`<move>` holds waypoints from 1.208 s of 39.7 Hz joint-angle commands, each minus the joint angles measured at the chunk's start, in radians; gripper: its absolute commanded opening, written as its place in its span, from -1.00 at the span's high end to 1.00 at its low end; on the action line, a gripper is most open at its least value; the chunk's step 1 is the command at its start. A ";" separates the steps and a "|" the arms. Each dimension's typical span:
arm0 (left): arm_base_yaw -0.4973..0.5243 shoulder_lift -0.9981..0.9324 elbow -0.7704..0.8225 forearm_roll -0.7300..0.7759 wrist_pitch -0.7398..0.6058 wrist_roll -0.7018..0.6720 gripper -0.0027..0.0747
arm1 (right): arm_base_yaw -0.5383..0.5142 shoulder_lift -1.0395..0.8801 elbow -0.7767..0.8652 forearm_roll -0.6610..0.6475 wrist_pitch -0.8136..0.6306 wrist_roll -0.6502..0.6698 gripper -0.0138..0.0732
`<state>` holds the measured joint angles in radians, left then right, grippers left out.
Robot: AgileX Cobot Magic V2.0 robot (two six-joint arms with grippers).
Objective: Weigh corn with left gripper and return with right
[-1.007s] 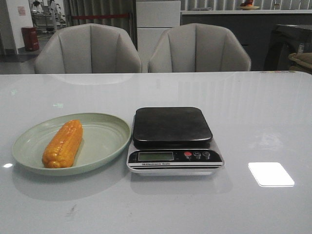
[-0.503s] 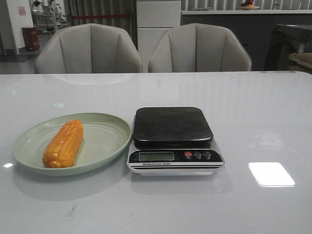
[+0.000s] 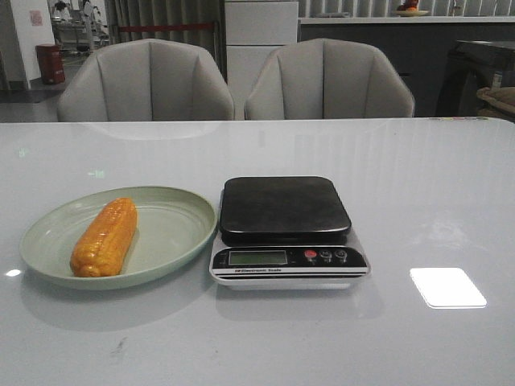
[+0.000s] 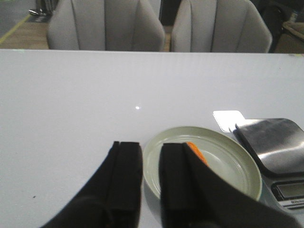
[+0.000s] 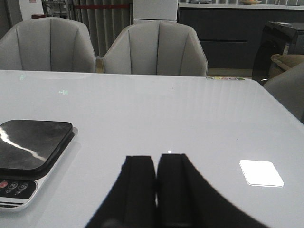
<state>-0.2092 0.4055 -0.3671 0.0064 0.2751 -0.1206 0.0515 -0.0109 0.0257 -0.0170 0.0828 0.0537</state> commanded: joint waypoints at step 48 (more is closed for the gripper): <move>-0.232 1.156 -0.449 -0.114 -0.165 -0.009 -0.53 | -0.007 -0.017 0.010 -0.010 -0.083 -0.006 0.30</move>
<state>-0.4279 1.5518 -0.7598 -0.0798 0.1639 -0.1206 0.0515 -0.0109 0.0257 -0.0170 0.0828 0.0537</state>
